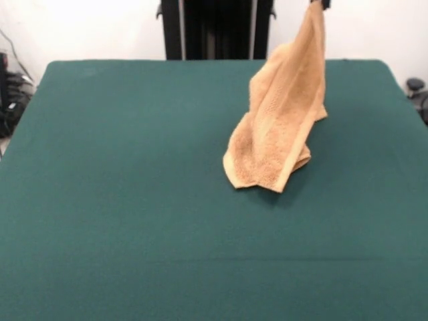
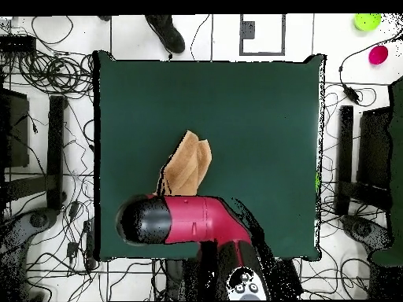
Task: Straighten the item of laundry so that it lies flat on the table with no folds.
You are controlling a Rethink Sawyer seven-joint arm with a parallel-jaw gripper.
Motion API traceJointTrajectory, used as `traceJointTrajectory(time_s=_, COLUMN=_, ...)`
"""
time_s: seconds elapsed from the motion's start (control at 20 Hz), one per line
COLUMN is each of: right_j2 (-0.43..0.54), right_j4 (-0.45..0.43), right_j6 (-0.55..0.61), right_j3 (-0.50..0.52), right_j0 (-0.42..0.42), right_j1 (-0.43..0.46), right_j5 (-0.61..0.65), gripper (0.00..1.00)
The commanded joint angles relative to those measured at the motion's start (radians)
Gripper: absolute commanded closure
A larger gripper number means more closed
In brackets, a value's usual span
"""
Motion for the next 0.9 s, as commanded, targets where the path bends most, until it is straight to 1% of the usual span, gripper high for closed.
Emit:
traceJointTrajectory(time_s=0.05, right_j2=-0.005, right_j4=0.077, right_j6=0.227, right_j3=-0.084, right_j0=0.045, right_j1=-0.002, right_j5=0.194, gripper=1.0)
traceJointTrajectory(time_s=0.25, right_j2=-0.011, right_j4=0.083, right_j6=0.214, right_j3=-0.113, right_j0=0.041, right_j1=-0.018, right_j5=0.268, gripper=1.0)
traceJointTrajectory(time_s=0.5, right_j2=-0.027, right_j4=0.075, right_j6=0.205, right_j3=-0.123, right_j0=0.032, right_j1=-0.041, right_j5=0.318, gripper=1.0)
traceJointTrajectory(time_s=0.9, right_j2=-0.038, right_j4=0.062, right_j6=0.089, right_j3=-0.115, right_j0=-0.053, right_j1=-0.104, right_j5=0.421, gripper=1.0)
